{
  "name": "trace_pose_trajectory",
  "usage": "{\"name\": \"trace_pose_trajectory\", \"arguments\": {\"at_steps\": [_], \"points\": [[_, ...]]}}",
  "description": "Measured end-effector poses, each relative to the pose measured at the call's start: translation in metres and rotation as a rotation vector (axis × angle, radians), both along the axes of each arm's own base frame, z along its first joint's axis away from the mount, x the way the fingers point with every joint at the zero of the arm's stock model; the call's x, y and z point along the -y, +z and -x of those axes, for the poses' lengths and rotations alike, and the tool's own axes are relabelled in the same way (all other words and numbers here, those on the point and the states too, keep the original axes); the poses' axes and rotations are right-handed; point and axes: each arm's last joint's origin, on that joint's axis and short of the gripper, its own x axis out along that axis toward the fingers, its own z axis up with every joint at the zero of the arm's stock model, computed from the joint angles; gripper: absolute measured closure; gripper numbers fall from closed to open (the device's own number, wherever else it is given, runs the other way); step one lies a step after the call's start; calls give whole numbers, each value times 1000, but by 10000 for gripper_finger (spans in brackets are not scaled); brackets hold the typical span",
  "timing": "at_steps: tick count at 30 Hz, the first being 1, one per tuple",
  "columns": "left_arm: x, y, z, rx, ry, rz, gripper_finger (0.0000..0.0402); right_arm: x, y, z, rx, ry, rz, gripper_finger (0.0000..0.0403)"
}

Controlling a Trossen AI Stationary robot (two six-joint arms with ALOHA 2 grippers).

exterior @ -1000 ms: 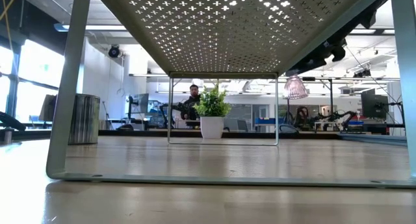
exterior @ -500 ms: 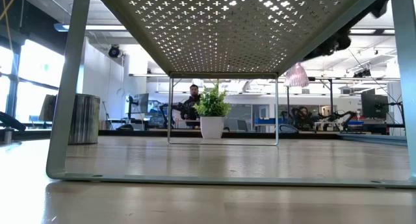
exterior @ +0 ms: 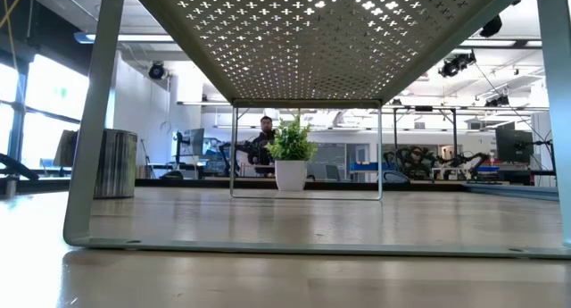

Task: Pick & Place candle stick holders
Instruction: Put the pink transparent candle holder on the shelf

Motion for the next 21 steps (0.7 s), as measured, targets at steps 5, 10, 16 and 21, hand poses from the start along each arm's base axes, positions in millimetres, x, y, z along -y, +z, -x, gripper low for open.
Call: {"name": "trace_pose_trajectory", "arguments": {"at_steps": [5,10,16,21], "points": [[21,-7,6,-30,30,-51,181,-13,7,-2,33,96,23,281],[40,-29,8,-71,79,-127,181,-27,16,-3,78,206,53,281],[57,-51,5,-53,86,-196,181,-44,25,0,113,321,97,281],[73,-54,2,53,78,-212,181,-56,31,3,140,394,115,281]]}}
